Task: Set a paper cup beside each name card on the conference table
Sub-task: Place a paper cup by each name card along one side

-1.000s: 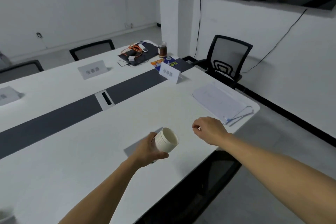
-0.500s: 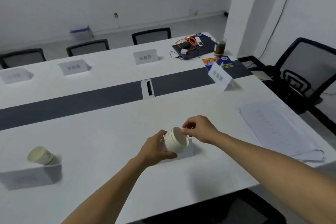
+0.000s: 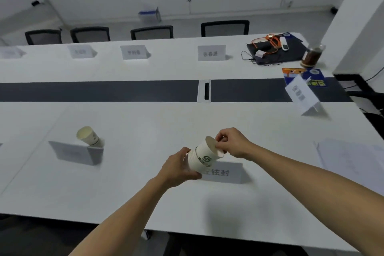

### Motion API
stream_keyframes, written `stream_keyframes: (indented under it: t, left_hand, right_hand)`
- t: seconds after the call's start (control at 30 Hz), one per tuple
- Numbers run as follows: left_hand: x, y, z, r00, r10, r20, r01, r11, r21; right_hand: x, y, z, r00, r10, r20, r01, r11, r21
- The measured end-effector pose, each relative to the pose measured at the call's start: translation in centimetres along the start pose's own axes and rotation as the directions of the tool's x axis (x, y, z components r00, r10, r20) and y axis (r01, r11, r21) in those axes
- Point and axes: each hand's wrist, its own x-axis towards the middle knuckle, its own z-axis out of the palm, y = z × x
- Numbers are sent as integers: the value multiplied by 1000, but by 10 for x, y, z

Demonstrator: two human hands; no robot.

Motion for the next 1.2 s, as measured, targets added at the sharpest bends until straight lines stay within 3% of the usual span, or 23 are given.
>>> stream_keyframes:
  t: [0.23,0.4,0.57,0.9,1.03,1.2]
  left_hand:
    - [-6,-30,-5,996,-86,-33,84,996,-40]
    - [-12,-53,2,992,-128,5,128,989,-68]
    - [-15,-79,2,986,-157,55,160,986,-38]
    - [22,-62,-7,990,-19,138,18,1000,6]
    - [46,-11,5,979,109,175,-120,991,56]
    - [64,66,49,937,269,222,-298,948,110]
  right_hand:
    - [47,-7,-30,942,143,-304,-131,990,60]
    - [72,33,0,879,376,-292,-373,925,68]
    - [81,58,39,810,519,-273,-513,853,99]
    - [53,66,24,798,509,-323,-542,840,-13]
    - [-2,72,-21,814,420,-402,-516,841,-165]
    - [-81,104,-89,810,299,-504,-521,761,-387]
